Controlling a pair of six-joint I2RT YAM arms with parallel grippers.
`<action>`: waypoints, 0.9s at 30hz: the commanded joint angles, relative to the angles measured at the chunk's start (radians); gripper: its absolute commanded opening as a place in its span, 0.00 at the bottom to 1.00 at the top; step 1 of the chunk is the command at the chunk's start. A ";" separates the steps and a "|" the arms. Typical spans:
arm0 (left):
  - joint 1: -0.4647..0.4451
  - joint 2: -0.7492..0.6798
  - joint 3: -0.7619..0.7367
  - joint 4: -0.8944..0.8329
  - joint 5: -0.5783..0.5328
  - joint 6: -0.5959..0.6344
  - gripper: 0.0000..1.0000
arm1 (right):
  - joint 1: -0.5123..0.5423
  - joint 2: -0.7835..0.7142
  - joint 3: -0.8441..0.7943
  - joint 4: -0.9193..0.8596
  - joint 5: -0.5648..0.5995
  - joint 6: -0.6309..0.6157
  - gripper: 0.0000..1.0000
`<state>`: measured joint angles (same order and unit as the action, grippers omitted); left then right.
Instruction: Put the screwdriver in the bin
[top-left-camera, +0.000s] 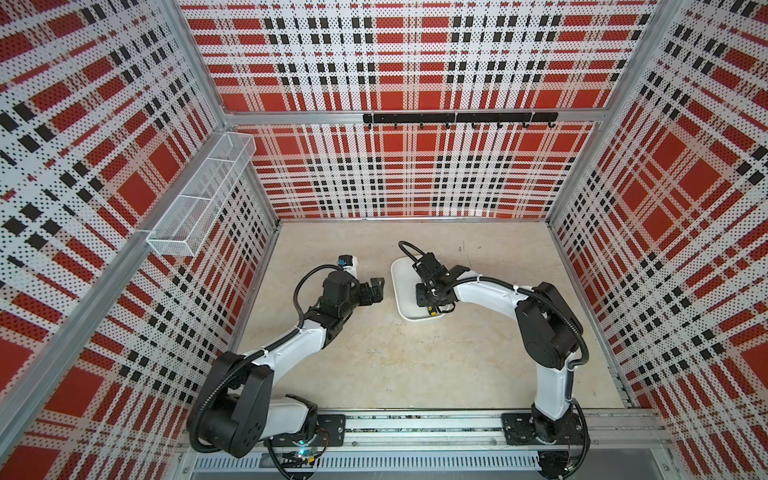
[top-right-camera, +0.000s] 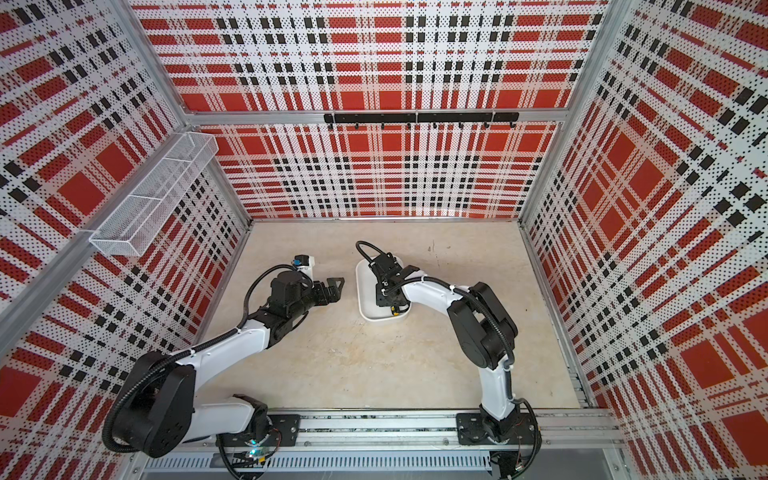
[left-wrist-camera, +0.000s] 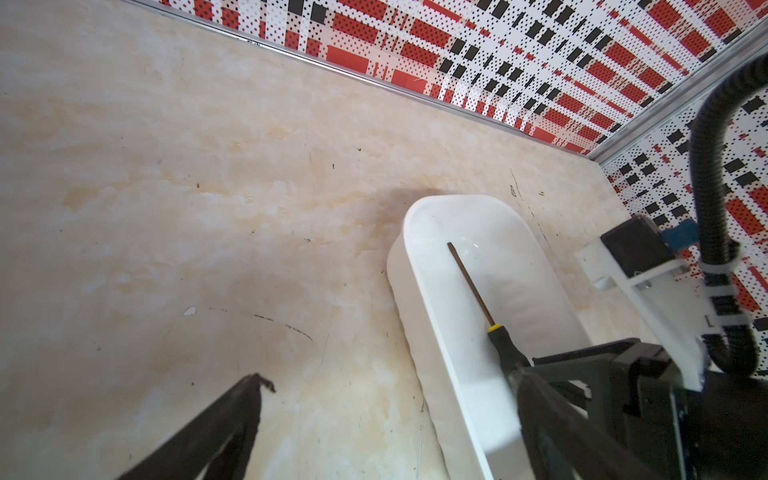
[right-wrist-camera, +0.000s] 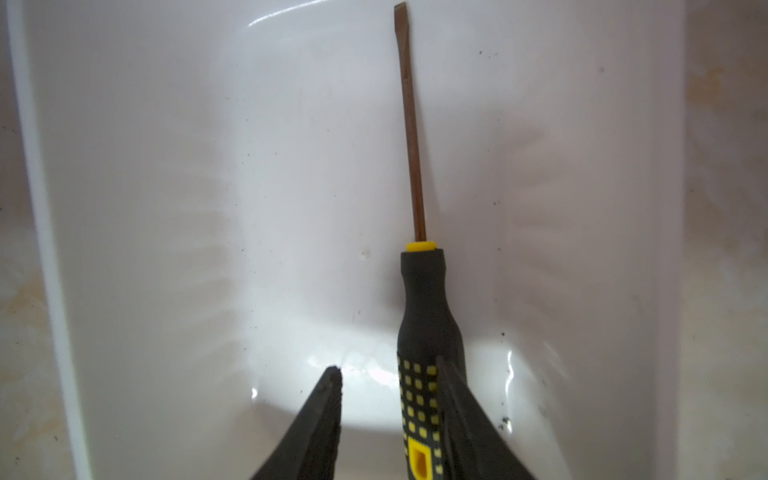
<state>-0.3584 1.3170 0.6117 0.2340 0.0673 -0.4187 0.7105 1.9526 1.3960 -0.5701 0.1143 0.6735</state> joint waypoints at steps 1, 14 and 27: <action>0.007 -0.013 -0.004 0.003 0.004 0.008 0.98 | 0.011 -0.045 0.028 -0.023 0.019 -0.009 0.41; 0.016 -0.031 0.027 -0.007 -0.027 0.033 0.98 | -0.015 -0.366 -0.110 0.088 0.068 -0.245 0.41; 0.047 -0.060 0.049 0.023 -0.087 0.095 0.98 | -0.302 -0.778 -0.490 0.321 0.087 -0.416 0.39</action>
<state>-0.3241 1.2850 0.6369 0.2264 0.0139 -0.3618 0.4408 1.2438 0.9585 -0.3626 0.1730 0.3382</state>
